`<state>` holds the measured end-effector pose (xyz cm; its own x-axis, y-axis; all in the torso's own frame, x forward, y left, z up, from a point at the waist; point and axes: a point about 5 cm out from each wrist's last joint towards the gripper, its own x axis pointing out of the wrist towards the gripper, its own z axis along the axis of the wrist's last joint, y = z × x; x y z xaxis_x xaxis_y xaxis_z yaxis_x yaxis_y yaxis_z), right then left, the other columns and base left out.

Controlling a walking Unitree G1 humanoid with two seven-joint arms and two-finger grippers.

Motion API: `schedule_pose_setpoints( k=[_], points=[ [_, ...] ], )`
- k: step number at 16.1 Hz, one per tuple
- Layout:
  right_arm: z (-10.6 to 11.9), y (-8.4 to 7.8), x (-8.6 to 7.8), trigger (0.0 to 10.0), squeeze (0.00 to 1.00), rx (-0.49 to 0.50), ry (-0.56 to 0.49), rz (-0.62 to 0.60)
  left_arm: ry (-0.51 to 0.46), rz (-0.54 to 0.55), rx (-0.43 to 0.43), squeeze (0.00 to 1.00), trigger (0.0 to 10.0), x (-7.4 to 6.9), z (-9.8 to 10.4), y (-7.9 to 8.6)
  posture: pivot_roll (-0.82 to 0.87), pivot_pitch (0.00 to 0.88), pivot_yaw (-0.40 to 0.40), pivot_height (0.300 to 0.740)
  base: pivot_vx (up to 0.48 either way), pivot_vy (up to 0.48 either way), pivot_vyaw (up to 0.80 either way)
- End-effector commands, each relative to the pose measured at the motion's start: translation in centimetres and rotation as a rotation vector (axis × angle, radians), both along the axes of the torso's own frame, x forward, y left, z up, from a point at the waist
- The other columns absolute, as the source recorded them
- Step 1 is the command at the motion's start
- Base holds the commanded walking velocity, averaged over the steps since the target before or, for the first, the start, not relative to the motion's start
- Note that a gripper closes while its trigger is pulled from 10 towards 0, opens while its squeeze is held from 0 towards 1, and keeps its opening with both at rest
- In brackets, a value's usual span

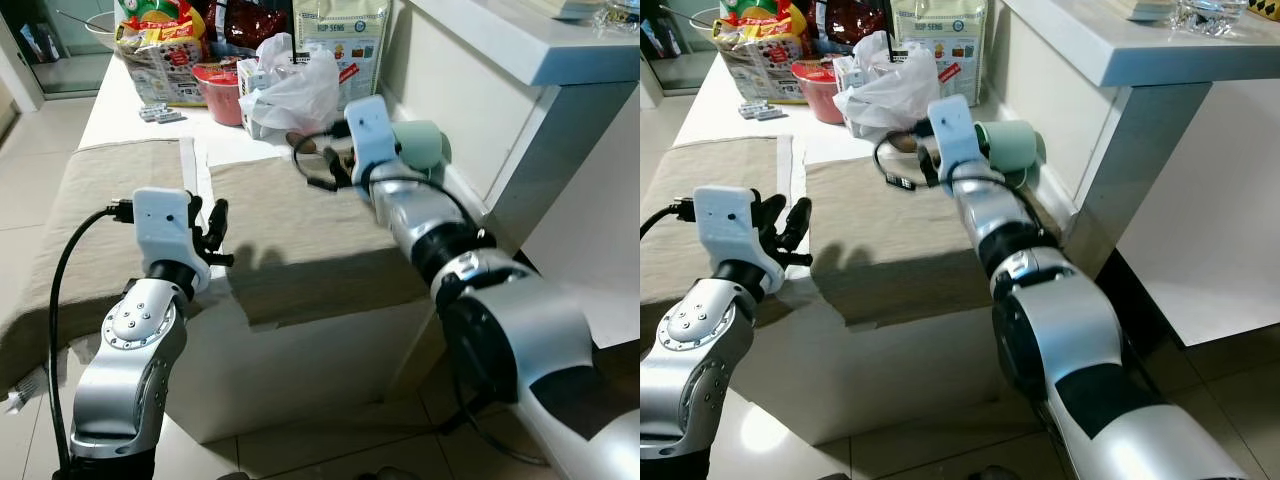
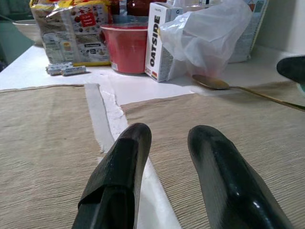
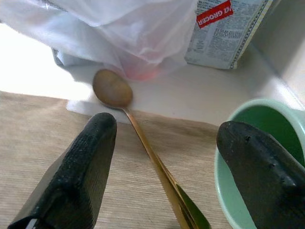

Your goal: Setting the table

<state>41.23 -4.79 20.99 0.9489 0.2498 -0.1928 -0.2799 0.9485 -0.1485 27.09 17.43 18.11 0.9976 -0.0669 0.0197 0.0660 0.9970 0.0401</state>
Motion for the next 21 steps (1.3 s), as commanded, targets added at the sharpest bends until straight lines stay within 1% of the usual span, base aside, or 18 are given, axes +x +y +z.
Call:
schedule_pose_setpoints(
  k=[1,3,5,9,11,13,15,21],
  points=[
    [0.5,0.0,0.1,10.0,0.0,0.033,0.038,-0.007,-0.005,0.009,0.013,0.0,10.0,-0.1,0.1,0.3,-0.01,0.024,-0.018,0.74,0.0,0.0,0.0],
    [0.7,0.3,0.1,10.0,0.0,0.048,0.074,0.004,-0.006,0.008,0.018,0.0,10.0,-0.1,0.1,0.3,-0.02,0.022,-0.019,0.74,0.0,0.0,0.0],
    [0.4,0.0,0.1,10.0,0.0,0.036,0.117,-0.012,-0.01,0.001,0.022,0.0,10.0,0.2,0.1,0.2,-0.04,0.02,-0.02,0.74,0.0,0.0,0.0],
    [-0.4,-0.9,0.1,10.0,0.0,-0.019,0.143,-0.032,-0.019,-0.014,0.022,0.0,10.0,0.6,0.3,-0.2,-0.05,0.024,-0.016,0.74,0.0,0.0,0.0],
    [-1.0,-1.8,0.1,10.0,0.0,-0.038,0.162,-0.064,-0.021,-0.021,0.023,0.0,10.0,0.7,0.3,-0.4,-0.06,0.028,-0.017,0.74,0.0,0.0,0.0],
    [-1.1,-2.0,0.1,10.0,0.0,-0.044,0.164,-0.07,-0.022,-0.021,0.023,0.0,10.0,0.7,0.3,-0.4,-0.06,0.03,-0.017,0.74,0.0,0.0,0.0],
    [-1.9,-2.4,-0.1,10.0,0.0,-0.064,0.184,-0.08,-0.022,-0.022,0.024,0.0,10.0,0.6,0.3,-0.4,-0.05,0.038,-0.017,0.74,0.0,0.0,0.0],
    [-2.8,-1.9,-0.4,10.0,0.0,-0.085,0.212,-0.055,-0.011,-0.031,0.033,0.0,10.0,0.4,0.3,-0.2,-0.06,0.048,-0.006,0.74,0.0,0.0,0.0]
  ],
)
